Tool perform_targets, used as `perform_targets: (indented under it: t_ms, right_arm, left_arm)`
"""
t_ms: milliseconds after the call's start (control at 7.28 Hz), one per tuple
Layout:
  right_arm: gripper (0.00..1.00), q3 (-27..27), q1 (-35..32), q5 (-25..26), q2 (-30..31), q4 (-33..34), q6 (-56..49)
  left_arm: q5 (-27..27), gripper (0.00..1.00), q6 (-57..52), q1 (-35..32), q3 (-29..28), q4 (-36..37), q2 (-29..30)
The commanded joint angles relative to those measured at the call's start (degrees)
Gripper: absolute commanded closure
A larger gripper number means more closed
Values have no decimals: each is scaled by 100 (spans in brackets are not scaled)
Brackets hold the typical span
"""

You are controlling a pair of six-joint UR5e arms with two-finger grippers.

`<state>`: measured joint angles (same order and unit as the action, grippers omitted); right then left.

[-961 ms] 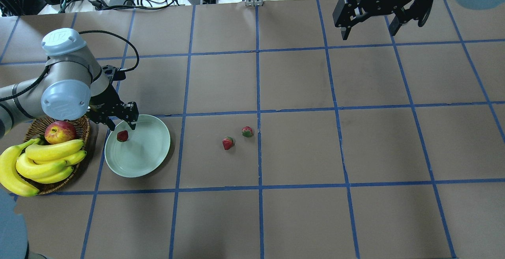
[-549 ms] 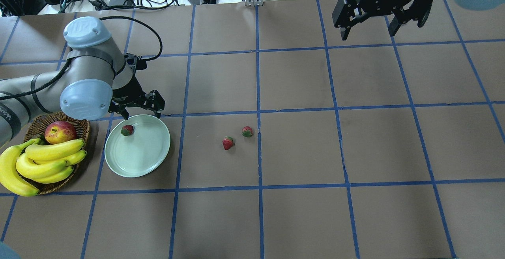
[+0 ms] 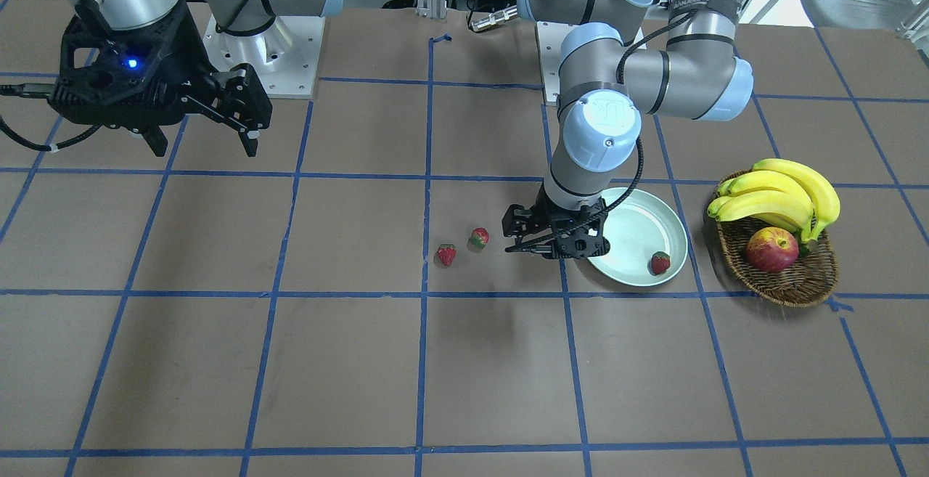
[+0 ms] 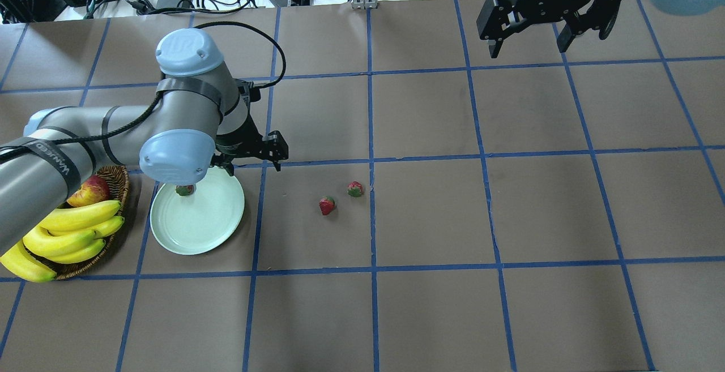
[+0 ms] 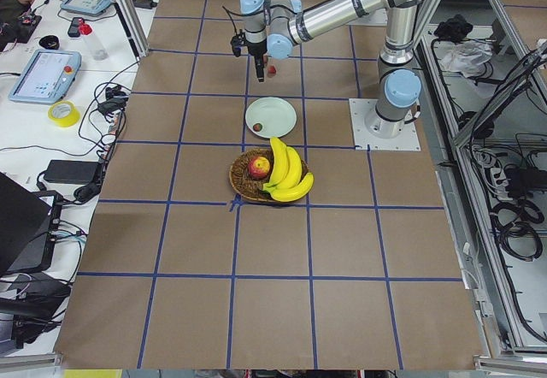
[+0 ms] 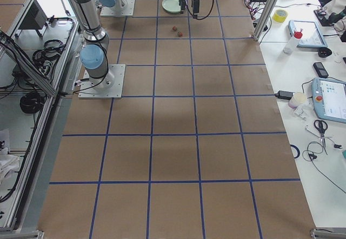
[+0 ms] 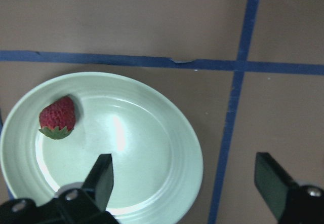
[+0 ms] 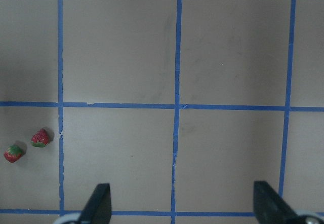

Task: Collect all strawberries into plate
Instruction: 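Reach the left gripper to the next strawberry and grasp it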

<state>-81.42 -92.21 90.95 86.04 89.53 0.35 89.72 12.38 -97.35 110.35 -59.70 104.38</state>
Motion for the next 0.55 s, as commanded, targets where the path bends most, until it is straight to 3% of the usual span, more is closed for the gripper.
perform_targets:
  t_ms: [0,137,412]
  right_arm:
    - [0,4,-7,1,0,3,0]
    - [0,4,2,1,0,-6,0]
    - [0,4,2,10,0,-6,0]
  left_arm:
    - [-216,0,230,-346,195,334,91]
    - [-523,0,230,-346,475,798,135]
    - [-570,0,230,-381,706,1180,276]
